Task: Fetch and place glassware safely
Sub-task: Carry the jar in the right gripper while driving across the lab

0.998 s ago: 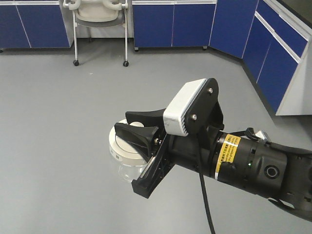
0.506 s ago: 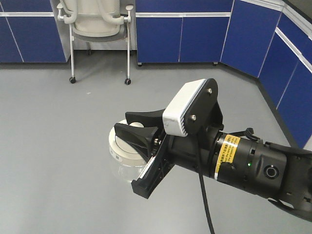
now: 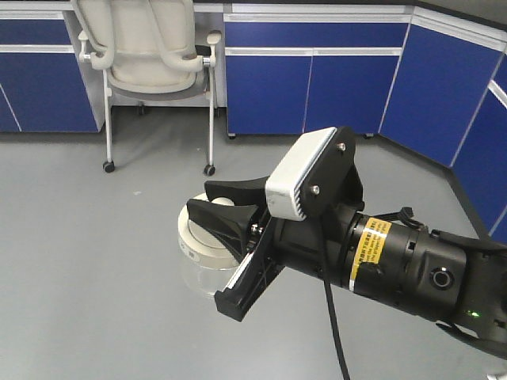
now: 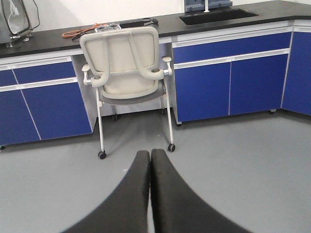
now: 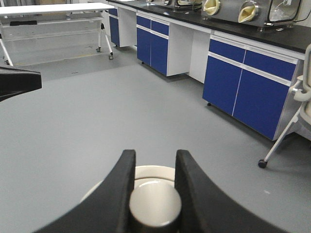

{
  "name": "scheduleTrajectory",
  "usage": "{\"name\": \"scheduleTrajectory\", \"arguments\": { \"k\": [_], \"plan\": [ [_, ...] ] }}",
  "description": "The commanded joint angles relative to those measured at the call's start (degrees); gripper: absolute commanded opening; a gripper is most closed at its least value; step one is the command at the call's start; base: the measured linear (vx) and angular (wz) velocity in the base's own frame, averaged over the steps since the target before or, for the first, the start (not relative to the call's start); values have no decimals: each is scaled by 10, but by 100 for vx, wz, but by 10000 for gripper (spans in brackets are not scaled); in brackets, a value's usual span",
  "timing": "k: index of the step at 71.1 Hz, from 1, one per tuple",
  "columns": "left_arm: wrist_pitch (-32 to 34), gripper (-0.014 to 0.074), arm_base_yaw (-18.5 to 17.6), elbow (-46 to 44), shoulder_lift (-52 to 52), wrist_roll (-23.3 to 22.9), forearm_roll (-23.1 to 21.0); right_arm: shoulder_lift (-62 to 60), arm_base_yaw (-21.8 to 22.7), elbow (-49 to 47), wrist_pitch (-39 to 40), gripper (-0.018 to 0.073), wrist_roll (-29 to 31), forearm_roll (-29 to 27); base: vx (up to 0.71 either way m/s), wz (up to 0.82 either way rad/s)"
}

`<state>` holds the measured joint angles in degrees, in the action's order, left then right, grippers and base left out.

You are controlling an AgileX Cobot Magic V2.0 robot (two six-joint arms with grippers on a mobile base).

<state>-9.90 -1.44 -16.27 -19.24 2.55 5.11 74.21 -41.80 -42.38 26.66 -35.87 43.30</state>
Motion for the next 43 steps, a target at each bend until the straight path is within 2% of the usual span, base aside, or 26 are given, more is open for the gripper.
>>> {"name": "scheduleTrajectory", "arguments": {
  "k": [1,26,43],
  "plan": [
    [40,-7,-1,-15,-5,-4,-3,-20,1,-16,45,-3,4,-14,56,5],
    [40,-7,-1,-15,-5,-4,-3,-20,3,-16,45,-3,4,-14,52,4],
    [40,-7,-1,-15,-5,-4,-3,-20,3,-16,45,-3,4,-14,38,-19]
  ]
}}
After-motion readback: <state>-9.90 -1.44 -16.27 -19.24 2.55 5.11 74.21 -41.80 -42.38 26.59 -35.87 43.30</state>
